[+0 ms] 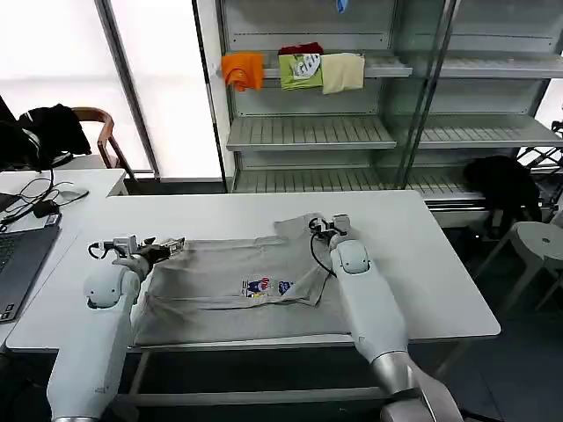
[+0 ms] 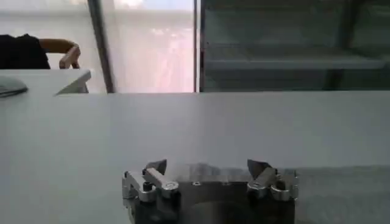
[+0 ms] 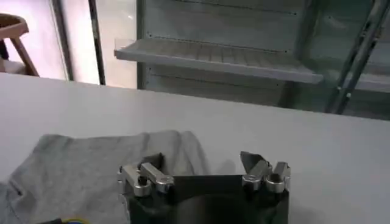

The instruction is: Fold and organize the clothes.

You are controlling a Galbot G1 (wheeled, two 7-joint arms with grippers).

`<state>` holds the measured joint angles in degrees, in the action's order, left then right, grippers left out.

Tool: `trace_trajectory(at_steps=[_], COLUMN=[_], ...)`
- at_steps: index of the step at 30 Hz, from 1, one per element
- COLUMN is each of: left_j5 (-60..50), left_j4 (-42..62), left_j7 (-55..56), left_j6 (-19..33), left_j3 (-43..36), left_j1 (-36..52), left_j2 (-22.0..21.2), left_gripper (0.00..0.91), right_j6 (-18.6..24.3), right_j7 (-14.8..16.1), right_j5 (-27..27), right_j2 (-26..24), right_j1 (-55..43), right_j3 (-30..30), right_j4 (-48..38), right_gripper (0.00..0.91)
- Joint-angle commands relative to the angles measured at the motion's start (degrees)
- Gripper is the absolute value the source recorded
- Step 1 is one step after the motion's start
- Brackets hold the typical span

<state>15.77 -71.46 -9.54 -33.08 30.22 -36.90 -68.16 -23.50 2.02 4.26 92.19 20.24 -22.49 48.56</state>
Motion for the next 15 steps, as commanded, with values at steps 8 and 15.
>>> trace_trajectory(at_steps=[8, 15], left_j5=[-2.23, -1.86], left_j4=[3.9, 1.9], left_j7=[-1.42, -2.81], left_j6=[0.05, 0.05], left_j3=[0.02, -0.03], left_j1=[1.05, -0.24], left_j2=[0.22, 0.22], left_gripper=[0.01, 0.01], right_j6=[0.05, -0.24], right_j7=[1.87, 2.99], right_j5=[2.08, 2.04], right_j2=[2.81, 2.81], right_j1=[0.65, 1.94], right_j3=[0.48, 0.56], right_j4=[-0.56, 1.79], right_gripper=[0.0, 0.0])
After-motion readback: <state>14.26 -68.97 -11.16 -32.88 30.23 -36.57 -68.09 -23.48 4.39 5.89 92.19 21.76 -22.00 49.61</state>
